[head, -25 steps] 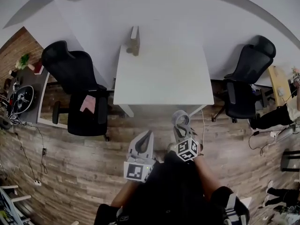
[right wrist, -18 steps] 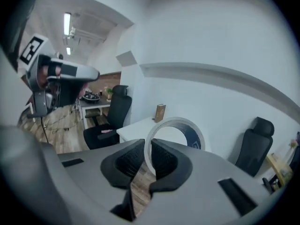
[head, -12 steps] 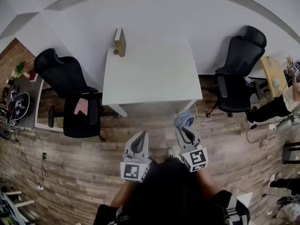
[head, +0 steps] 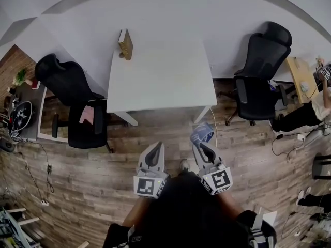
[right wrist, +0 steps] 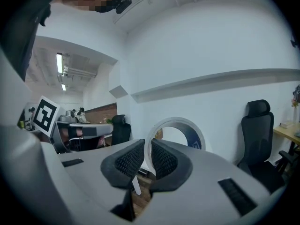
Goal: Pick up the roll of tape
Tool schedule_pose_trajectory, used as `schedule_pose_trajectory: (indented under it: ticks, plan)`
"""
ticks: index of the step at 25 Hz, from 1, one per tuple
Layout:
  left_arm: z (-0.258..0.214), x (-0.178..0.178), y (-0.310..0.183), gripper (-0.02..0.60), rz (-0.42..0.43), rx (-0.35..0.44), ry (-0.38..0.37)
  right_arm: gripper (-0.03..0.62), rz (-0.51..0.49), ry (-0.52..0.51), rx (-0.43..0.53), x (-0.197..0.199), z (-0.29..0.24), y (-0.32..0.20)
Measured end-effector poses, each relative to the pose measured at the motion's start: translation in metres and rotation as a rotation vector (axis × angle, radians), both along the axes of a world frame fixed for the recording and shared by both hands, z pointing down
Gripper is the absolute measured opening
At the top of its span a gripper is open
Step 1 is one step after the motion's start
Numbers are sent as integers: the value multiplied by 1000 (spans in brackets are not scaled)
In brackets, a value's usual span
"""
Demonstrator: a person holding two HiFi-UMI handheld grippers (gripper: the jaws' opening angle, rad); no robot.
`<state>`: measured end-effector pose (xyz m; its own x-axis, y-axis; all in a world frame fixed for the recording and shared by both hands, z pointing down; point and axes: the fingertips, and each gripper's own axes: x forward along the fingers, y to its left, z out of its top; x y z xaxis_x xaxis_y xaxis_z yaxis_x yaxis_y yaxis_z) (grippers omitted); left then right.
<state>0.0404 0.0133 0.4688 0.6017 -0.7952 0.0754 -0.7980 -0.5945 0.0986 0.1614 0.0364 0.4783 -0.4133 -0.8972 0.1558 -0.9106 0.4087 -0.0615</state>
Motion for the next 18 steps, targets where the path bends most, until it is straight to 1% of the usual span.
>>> schedule_pose_trajectory:
  ticks: [4, 7, 10, 14, 18]
  plan:
    - [2, 8, 2, 18, -10, -6, 11, 60, -11, -8, 2, 8, 0, 2]
    - [2, 12, 2, 18, -18, -11, -7, 60, -15, -8, 5, 13, -1, 1]
    - [2, 15, 3, 18, -23, -14, 1, 60, -17, -17, 8, 16, 0, 2]
    - [2, 17, 3, 18, -20, -9, -7, 60, -23, -20, 8, 17, 0, 2]
    - [-1, 16, 1, 18, -27, 1, 8, 59, -17, -25, 7, 16, -4, 0]
